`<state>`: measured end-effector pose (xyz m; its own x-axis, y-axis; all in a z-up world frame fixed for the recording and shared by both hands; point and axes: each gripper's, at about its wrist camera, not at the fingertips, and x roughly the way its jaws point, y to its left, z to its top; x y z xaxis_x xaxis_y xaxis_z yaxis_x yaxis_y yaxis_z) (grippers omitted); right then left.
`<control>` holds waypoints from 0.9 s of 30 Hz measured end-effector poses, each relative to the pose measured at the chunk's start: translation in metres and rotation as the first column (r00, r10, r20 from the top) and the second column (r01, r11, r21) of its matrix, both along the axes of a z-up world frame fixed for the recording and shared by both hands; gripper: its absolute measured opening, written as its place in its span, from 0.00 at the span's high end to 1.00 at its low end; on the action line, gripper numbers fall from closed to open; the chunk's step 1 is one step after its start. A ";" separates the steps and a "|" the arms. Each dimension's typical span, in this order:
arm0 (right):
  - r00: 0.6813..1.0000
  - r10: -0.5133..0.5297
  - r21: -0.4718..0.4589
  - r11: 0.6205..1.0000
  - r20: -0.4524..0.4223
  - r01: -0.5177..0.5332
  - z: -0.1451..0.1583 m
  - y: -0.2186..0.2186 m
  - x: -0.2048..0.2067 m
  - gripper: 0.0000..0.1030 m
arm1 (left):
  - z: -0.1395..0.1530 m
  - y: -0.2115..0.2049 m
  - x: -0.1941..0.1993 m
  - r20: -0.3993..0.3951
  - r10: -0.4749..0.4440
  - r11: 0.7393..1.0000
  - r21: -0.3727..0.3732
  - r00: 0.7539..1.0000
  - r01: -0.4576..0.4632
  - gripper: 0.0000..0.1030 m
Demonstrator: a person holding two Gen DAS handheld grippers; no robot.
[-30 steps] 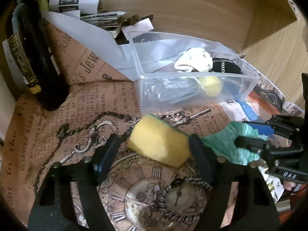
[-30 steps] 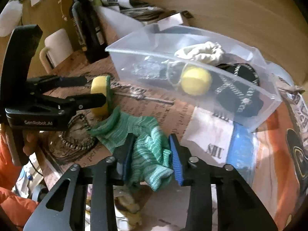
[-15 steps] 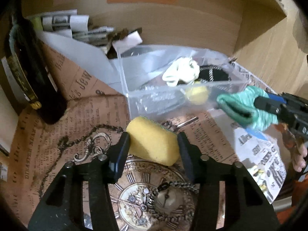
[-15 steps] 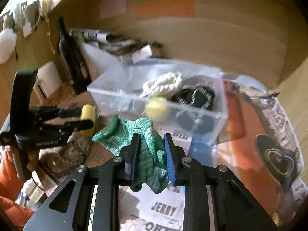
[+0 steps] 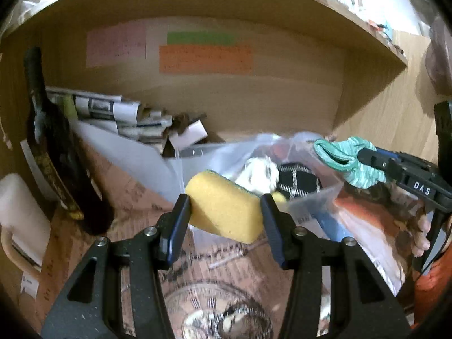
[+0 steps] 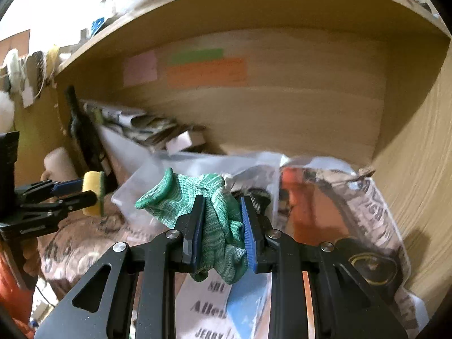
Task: Organize soft objects
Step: 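Release the sponge into the clear box with the left tool while the right releases the glove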
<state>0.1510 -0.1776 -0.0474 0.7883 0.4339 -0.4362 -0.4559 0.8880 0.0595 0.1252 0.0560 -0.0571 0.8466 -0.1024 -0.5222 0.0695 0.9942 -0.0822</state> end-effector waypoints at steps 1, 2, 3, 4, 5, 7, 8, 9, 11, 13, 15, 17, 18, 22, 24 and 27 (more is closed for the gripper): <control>1.000 -0.007 0.003 1.000 0.004 0.007 0.001 0.000 0.003 0.78 | 0.001 0.001 0.005 0.001 0.002 1.000 -0.002 1.000 -0.002 0.51; 1.000 -0.013 0.007 1.000 0.008 0.013 0.001 0.000 0.006 0.78 | 0.001 0.002 0.011 -0.002 0.007 1.000 -0.006 1.000 -0.007 0.51; 1.000 -0.021 0.008 1.000 0.011 0.021 0.002 0.000 0.009 0.78 | 0.001 0.003 0.017 -0.005 0.015 1.000 -0.009 1.000 -0.015 0.51; 0.999 -0.029 0.003 1.000 0.015 0.029 0.002 0.001 0.013 0.78 | 0.001 0.003 0.023 -0.011 0.022 1.000 -0.010 1.000 -0.022 0.51; 0.999 -0.037 -0.003 0.999 0.021 0.037 0.002 0.004 0.016 0.78 | -0.001 0.004 0.030 -0.022 0.029 1.000 -0.012 0.999 -0.029 0.51; 0.999 -0.042 -0.015 0.999 0.023 0.042 0.001 0.008 0.022 0.78 | -0.006 0.003 0.044 -0.051 0.032 0.999 -0.020 0.998 -0.033 0.51; 0.999 -0.044 -0.022 0.999 0.021 0.044 -0.001 0.012 0.026 0.78 | -0.010 0.002 0.053 -0.067 0.031 0.999 -0.017 0.997 -0.032 0.51; 0.999 -0.045 -0.027 0.999 0.016 0.045 -0.003 0.015 0.030 0.78 | -0.013 0.000 0.059 -0.077 0.033 0.999 -0.010 0.996 -0.034 0.51; 0.999 -0.046 -0.037 0.998 0.003 0.046 -0.007 0.019 0.037 0.78 | -0.018 -0.005 0.068 -0.097 0.032 0.999 0.000 0.995 -0.032 0.51; 0.998 -0.052 -0.054 0.997 -0.017 0.051 -0.015 0.025 0.047 0.78 | -0.023 -0.008 0.079 -0.123 0.019 1.000 -0.001 0.992 -0.019 0.51; 0.998 -0.051 -0.072 0.996 -0.041 0.048 -0.023 0.030 0.056 0.78 | -0.028 -0.011 0.088 -0.147 0.010 1.000 -0.001 0.989 -0.010 0.51; 0.997 -0.041 -0.086 0.996 -0.071 0.035 -0.032 0.034 0.062 0.78 | -0.032 -0.014 0.095 -0.160 0.003 1.000 0.000 0.987 -0.003 0.51; 0.996 -0.039 -0.093 0.995 -0.081 0.032 -0.035 0.036 0.064 0.78 | -0.035 -0.016 0.098 -0.168 0.000 1.000 0.000 0.986 0.000 0.51; 0.994 -0.034 -0.138 0.990 -0.103 0.020 -0.047 0.046 0.070 0.78 | -0.045 -0.020 0.112 -0.199 0.005 1.000 0.016 0.980 -0.002 0.51; 0.993 -0.027 -0.154 0.988 -0.119 0.009 -0.052 0.050 0.072 0.78 | -0.050 -0.021 0.116 -0.217 0.003 1.000 0.018 0.976 0.001 0.50; 0.993 -0.026 -0.173 0.985 -0.118 0.006 -0.054 0.052 0.072 0.74 | -0.055 -0.021 0.120 -0.236 0.000 1.000 0.017 0.972 0.004 0.46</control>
